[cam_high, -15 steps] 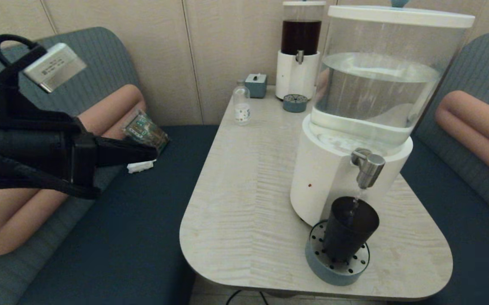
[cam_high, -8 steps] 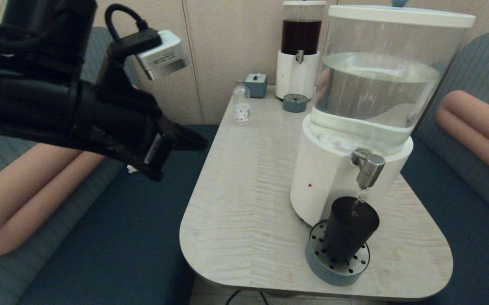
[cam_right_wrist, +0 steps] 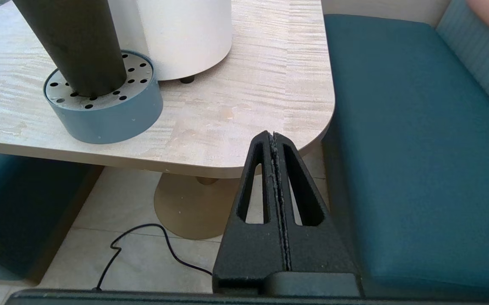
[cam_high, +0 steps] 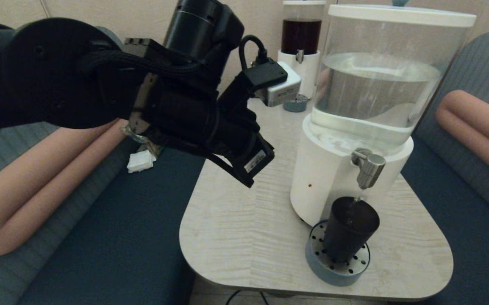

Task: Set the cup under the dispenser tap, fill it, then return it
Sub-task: Turn off the faucet

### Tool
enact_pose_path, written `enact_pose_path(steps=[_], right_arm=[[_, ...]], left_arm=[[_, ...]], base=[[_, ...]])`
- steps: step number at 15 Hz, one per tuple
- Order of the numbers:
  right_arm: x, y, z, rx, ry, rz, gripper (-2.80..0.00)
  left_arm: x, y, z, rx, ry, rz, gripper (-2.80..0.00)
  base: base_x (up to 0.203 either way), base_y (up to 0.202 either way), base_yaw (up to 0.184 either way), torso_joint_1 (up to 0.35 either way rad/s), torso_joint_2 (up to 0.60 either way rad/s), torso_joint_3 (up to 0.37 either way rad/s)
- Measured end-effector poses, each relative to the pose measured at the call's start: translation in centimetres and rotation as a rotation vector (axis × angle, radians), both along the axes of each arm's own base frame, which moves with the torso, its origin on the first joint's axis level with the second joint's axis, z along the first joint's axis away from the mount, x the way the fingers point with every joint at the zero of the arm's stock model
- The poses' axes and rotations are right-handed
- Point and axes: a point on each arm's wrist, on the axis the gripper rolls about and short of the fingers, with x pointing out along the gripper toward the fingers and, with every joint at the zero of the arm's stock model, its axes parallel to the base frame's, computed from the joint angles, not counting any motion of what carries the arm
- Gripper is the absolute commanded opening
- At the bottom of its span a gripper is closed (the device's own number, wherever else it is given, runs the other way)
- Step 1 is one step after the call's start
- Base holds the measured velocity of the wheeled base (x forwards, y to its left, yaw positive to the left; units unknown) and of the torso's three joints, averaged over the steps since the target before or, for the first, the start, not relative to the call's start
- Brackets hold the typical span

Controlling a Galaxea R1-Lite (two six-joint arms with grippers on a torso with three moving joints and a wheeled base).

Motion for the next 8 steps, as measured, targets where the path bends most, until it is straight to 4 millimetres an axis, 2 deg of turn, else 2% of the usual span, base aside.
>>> enact_pose_path(steps=[4, 8], right_arm=[[0.0, 0.0, 0.0, 0.0, 0.0, 0.0, -2.8], [0.0, 0.0, 0.0, 0.0, 0.0, 0.0, -2.8]], left_arm=[[-0.1, -2.5, -0.5, 0.019, -0.015, -0.018, -2.8], [-1.4, -5.0, -1.0, 0.041, -0.03, -0.054, -2.8]], base=[[0.0, 0.0, 0.0, 0.0, 0.0, 0.0], [0.0, 0.0, 0.0, 0.0, 0.0, 0.0]])
